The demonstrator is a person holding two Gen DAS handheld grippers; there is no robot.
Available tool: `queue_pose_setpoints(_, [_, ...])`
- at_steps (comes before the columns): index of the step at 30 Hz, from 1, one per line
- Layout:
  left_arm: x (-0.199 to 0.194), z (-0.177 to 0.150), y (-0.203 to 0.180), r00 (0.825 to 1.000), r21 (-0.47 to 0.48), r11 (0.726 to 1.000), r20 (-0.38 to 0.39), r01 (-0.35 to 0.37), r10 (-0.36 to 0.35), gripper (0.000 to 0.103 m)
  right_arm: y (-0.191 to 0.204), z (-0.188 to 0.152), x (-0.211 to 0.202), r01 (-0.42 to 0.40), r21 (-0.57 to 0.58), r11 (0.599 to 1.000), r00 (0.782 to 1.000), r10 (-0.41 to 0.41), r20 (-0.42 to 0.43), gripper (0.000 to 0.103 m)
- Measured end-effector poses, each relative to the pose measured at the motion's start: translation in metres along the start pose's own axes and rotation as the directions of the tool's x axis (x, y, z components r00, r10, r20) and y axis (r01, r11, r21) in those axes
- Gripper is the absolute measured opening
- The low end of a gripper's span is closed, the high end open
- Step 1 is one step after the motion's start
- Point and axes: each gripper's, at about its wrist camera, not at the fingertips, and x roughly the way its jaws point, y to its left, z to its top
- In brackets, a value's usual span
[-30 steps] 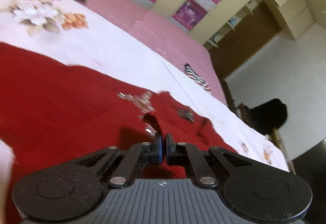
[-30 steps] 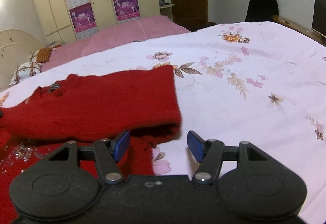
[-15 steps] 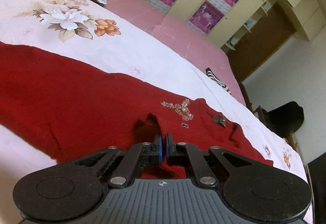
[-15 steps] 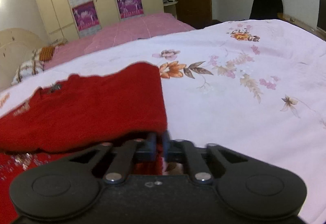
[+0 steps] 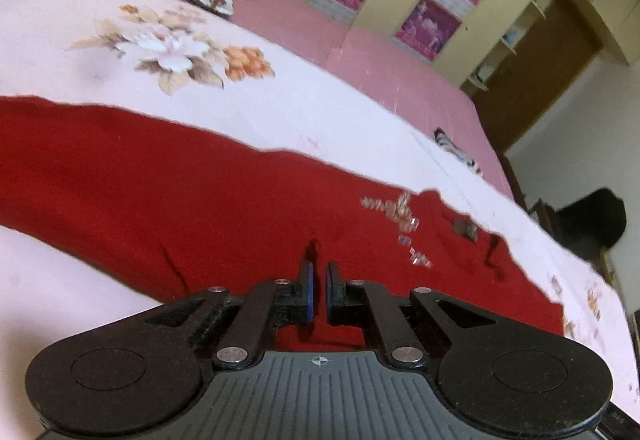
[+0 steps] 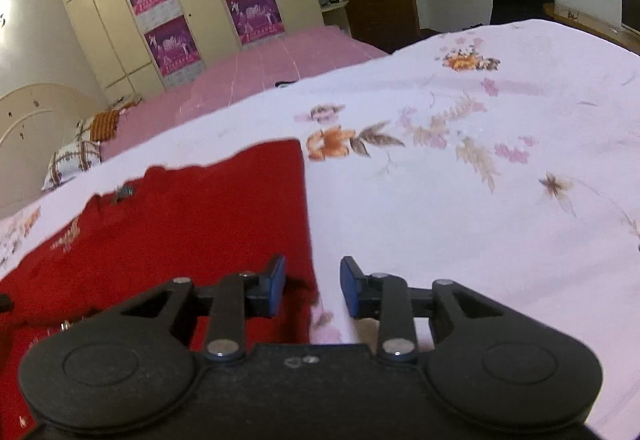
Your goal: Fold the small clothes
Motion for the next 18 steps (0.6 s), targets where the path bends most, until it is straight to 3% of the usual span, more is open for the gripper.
queue_pose_setpoints(3, [-0.006,0.005,-0.015,0.999,0.047,0.998,0.021,0.032,-0.033,0.004,0.005,0.01,0.011,0.005,-0.011,1.0,1.0,-0.004,0.012,0.034])
queue_pose_setpoints(7, [0.013,-0.003,-0.042,0.996,0.074,0.993,-0.023,0.089,-0.087,0.004,0.015,0.023,0.035,0.016,-0.021,1.0,1.0,-0.016,-0.002,0.029])
queue_pose_setpoints(11, [0.051,-0.02,-0.046,0.993,0.102,0.994,-0.115,0.043,-0.031,0.004,0.02,0.037,0.068,0.041,-0.027,0.999,0.998,-0.042,-0.046,0.031])
queue_pose_setpoints(13, [0.054,-0.023,-0.037,0.995,0.106,0.993,-0.097,0.048,-0.038,0.003,0.014,0.045,0.081,0.033,0.009,0.999,0.998,-0.033,-0.056,0.04])
queue_pose_setpoints(15, [0.054,-0.023,-0.033,0.993,0.098,0.993,-0.102,0.062,-0.052,0.003,0.009,0.05,0.092,0.016,0.038,0.999,0.998,-0.014,-0.058,0.042])
queue_pose_setpoints(17, [0.054,-0.023,-0.033,0.993,0.091,0.994,-0.103,0.065,-0.056,0.003,0.007,0.054,0.102,-0.012,0.054,0.998,0.998,0.015,-0.067,0.041])
queue_pose_setpoints(18, [0.054,-0.025,-0.034,0.994,0.096,0.993,-0.099,0.063,-0.053,0.003,0.008,0.056,0.105,-0.036,0.061,0.998,0.997,0.04,-0.067,0.033])
